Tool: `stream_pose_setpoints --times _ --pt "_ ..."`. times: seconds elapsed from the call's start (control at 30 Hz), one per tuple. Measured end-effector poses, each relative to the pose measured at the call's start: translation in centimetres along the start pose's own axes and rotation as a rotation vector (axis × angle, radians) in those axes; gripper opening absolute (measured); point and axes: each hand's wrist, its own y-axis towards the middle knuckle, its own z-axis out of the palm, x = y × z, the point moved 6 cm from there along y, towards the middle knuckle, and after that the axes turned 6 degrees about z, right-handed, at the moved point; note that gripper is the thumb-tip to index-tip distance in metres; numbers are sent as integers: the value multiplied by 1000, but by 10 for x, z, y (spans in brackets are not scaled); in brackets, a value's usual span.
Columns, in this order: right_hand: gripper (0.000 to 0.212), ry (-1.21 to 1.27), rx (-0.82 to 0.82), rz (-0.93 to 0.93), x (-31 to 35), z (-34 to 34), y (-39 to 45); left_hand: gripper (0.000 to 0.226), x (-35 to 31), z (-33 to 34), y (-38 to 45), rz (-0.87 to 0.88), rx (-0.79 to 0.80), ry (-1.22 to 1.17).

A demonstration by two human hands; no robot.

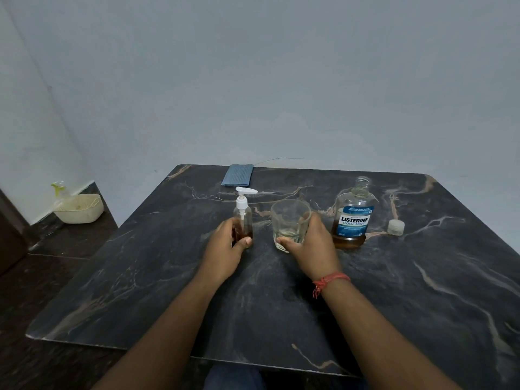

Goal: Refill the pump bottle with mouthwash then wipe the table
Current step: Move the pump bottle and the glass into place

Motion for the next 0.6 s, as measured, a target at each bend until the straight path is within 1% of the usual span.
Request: stream_pose_setpoints --times 0.17,0.33,0.4,0.5,0.57,0.6 --pt "66 39 29 0 2 -1 -1 52 1 -1 -1 -20 -14 -20" --pt "98 115 2 73 -2 0 -12 70 1 -3 -2 -20 -26 -48" --pt "101 117 -22 104 -3 1 -16 78 1 -3 -3 -9 -24 -49" --pt "94 139 -59 125 0 4 -17 83 2 -3 -3 -4 -17 -76" --pt "78 166 -88 128 4 6 -16 80 1 -1 -3 4 -6 -78" --pt "70 176 -98 129 6 7 -16 75 0 -1 -3 14 -3 -63"
